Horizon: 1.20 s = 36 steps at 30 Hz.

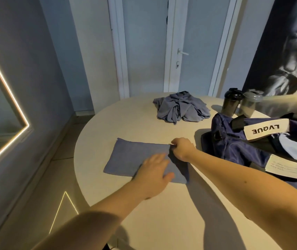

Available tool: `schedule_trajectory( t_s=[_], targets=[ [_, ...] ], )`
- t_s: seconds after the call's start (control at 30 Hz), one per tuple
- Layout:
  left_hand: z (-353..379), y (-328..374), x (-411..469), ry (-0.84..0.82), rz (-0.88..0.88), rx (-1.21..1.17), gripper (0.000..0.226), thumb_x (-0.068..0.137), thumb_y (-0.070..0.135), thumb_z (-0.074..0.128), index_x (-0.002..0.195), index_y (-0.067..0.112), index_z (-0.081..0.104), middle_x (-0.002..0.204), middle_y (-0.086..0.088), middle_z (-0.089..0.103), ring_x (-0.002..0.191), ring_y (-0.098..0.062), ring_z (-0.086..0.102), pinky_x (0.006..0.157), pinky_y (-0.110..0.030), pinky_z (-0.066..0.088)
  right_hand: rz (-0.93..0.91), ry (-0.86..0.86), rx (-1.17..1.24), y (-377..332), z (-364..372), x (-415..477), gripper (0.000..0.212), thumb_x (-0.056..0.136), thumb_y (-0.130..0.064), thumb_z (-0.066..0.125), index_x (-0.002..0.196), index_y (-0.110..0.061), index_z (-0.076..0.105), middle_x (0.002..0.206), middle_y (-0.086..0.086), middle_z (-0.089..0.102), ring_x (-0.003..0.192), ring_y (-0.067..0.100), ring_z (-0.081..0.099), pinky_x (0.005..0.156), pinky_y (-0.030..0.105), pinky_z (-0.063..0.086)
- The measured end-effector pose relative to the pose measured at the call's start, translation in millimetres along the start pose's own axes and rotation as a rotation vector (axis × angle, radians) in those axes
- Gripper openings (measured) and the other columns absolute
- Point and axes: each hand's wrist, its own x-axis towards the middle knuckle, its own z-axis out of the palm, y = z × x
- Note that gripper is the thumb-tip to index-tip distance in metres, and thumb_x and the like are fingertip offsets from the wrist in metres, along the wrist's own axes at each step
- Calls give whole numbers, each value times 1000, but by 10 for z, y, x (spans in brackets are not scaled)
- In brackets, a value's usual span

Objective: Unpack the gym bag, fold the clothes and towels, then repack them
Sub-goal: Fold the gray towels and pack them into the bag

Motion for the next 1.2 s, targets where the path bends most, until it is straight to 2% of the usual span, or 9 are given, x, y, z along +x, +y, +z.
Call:
schedule_trajectory(
  t_s=[0.1,0.37,0.53,0.63,0.73,0.9,0.97,1.03,1.2],
  targets=[
    [117,233,-290,-83,74,34,63,105,55,37,158,22,30,167,4,21,153,-17,17,125,-36,16,83,-52,91,32,-108,-267,28,88,-12,57,111,-3,71,108,17,68,90,32,59,72,33,49],
    [124,192,-1150,-61,190,-13,82,91,71,53,155,25,30,163,12,23,150,-8,16,124,-27,13,201,-174,395,196,-246,-1300,7,85,-3,67,81,1,63,70,13,57,54,24,54,40,21,44],
    [162,78,-1551,-98,271,61,103,74,81,63,154,28,29,163,21,11,142,11,-7,119,-15,-14,177,-191,706,315,-141,-1886,22,85,0,76,95,-2,57,88,18,62,64,26,62,58,33,58],
    [285,-13,-1681,13,395,128,77,82,64,70,142,22,46,162,10,27,151,-2,12,126,-29,1,160,-173,780,404,-23,-2181,51,83,-5,81,123,-11,51,113,14,60,75,29,68,66,39,62],
    [398,-84,-1758,148,463,85,38,88,38,76,117,19,61,146,2,52,140,-15,43,119,-35,27,55,-192,825,455,6,-2470,68,84,-6,80,141,-21,44,126,6,54,66,28,72,65,39,62],
    [409,-95,-1836,202,412,-32,28,95,45,63,103,19,65,136,5,60,131,-10,50,111,-12,26,-109,-89,684,596,77,-2672,40,94,-9,69,131,-20,59,124,2,63,58,22,68,59,33,58],
    [382,-68,-1880,206,349,-78,33,98,50,57,104,19,66,136,9,61,131,-6,50,111,-13,30,-183,-63,645,699,99,-2689,38,95,5,53,118,-22,68,118,4,67,71,19,69,70,36,59],
    [343,-24,-1920,206,285,-134,34,99,50,55,107,20,67,136,15,60,131,0,50,109,-15,34,-315,-62,574,755,90,-2742,57,81,15,45,113,-24,71,122,-1,64,95,12,66,81,24,53],
    [234,165,-1947,214,23,-374,20,99,35,62,118,32,67,119,25,64,113,3,59,98,-16,44,-530,-94,356,809,152,-2781,60,73,-3,61,125,-31,65,141,-17,45,136,6,38,108,14,31]
  ],
)
